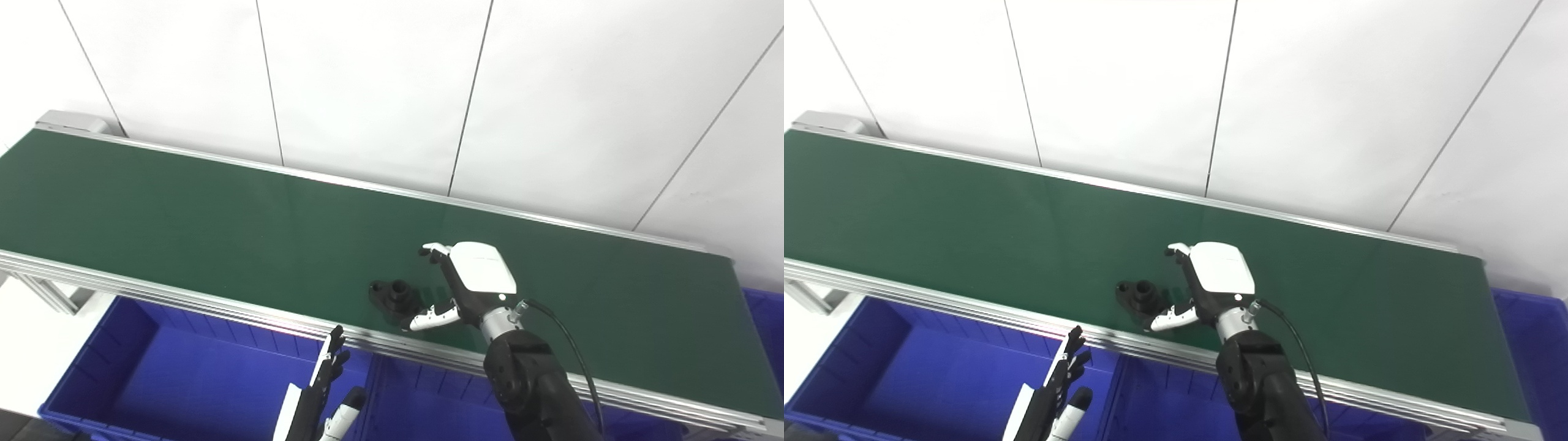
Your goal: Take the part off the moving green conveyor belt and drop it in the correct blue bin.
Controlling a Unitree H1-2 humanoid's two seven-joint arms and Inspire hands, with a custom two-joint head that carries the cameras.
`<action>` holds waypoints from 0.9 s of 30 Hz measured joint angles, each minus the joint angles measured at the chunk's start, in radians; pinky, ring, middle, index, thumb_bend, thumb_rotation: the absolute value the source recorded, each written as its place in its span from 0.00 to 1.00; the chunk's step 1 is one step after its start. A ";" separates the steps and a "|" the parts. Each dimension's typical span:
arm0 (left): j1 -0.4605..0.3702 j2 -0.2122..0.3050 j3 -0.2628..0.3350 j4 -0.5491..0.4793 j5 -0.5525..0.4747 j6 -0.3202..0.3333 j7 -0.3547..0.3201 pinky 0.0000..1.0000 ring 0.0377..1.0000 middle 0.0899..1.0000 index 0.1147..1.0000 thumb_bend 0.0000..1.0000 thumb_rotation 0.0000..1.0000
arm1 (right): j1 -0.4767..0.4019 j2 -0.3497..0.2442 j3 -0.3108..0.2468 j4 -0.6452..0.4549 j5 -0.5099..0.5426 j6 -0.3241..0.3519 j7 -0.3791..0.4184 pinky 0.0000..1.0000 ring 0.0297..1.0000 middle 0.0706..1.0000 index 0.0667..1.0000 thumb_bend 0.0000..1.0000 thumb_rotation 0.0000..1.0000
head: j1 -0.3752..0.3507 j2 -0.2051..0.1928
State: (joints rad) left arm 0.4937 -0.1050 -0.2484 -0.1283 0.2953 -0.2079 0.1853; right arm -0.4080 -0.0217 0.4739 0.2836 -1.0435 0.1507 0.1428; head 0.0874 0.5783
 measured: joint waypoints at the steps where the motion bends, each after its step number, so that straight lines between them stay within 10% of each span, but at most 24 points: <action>1: 0.000 0.000 0.000 -0.001 0.003 0.000 0.000 0.92 0.92 0.95 1.00 0.64 0.96 | 0.000 0.002 0.001 0.008 0.004 0.000 -0.001 0.70 0.69 0.71 0.78 1.00 0.40 | 0.003 0.003; 11: 0.012 0.000 -0.004 -0.031 0.014 0.021 0.000 0.91 0.89 0.92 1.00 0.65 0.95 | -0.012 0.008 0.032 0.106 -0.009 0.006 -0.088 0.22 0.26 0.34 0.56 0.80 0.29 | 0.006 0.029; 18: 0.020 0.000 -0.009 -0.053 0.015 0.033 0.000 0.91 0.89 0.91 1.00 0.65 0.96 | -0.030 0.002 0.056 0.172 0.007 0.024 -0.161 0.21 0.25 0.30 0.36 0.62 0.25 | -0.005 0.044; 27: 0.026 0.000 -0.012 -0.068 0.013 0.034 0.000 0.93 0.89 0.90 1.00 0.65 0.97 | -0.038 -0.012 0.056 0.216 0.050 0.033 -0.251 0.19 0.23 0.27 0.38 0.55 0.20 | -0.023 0.052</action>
State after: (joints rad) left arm 0.5195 -0.1050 -0.2606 -0.1964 0.3078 -0.1743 0.1850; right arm -0.4459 -0.0340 0.5299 0.4997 -0.9936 0.1835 -0.1086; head 0.0645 0.6305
